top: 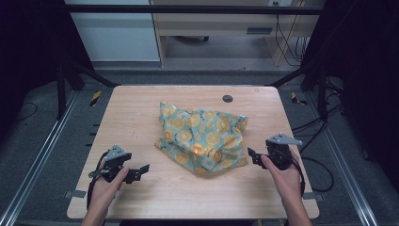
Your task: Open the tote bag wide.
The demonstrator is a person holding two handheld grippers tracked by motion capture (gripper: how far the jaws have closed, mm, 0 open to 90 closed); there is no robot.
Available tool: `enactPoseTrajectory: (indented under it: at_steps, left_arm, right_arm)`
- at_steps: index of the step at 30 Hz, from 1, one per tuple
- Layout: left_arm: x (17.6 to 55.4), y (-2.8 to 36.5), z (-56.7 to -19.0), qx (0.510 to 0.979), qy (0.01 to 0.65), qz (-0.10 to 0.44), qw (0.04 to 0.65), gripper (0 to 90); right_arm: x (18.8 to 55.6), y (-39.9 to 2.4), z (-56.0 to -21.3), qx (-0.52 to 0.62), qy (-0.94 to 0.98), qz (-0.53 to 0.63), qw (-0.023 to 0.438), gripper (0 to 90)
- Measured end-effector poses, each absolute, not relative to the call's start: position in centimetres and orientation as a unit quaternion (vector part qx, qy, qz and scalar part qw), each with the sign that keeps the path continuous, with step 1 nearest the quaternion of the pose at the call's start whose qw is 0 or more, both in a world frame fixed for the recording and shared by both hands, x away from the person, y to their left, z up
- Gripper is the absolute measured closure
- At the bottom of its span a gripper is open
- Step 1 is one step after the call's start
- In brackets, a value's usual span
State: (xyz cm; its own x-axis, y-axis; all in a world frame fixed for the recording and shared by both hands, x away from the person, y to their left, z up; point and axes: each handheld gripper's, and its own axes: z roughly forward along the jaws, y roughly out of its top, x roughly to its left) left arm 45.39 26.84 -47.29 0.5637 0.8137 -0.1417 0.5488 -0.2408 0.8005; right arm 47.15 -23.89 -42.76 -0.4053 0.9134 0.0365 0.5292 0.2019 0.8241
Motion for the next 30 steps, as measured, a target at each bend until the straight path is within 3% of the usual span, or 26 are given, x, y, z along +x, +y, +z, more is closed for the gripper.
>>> enactPoseTrajectory:
  at_steps: [5,15,24,30]
  left_arm:
    - [45.3,26.8,-47.4,0.773,0.441,0.155,0.428,5.2]
    - [45.4,26.9,-47.4,0.773,0.442,0.156,0.427,5.5]
    - [45.3,27.0,-47.6,0.776,0.439,0.149,0.428,5.5]
    - [45.2,26.7,-47.5,0.778,0.434,0.146,0.430,5.5]
  right_arm:
    - [48.8,-22.4,-39.0,0.466,0.767,0.381,0.223,18.8]
    - [51.7,-18.3,-32.8,0.394,0.811,0.359,0.240,15.1]
    - [53.5,-16.1,-29.3,0.369,0.824,0.360,0.236,12.5]
    - [54.6,-15.1,-29.1,0.365,0.829,0.359,0.224,11.9]
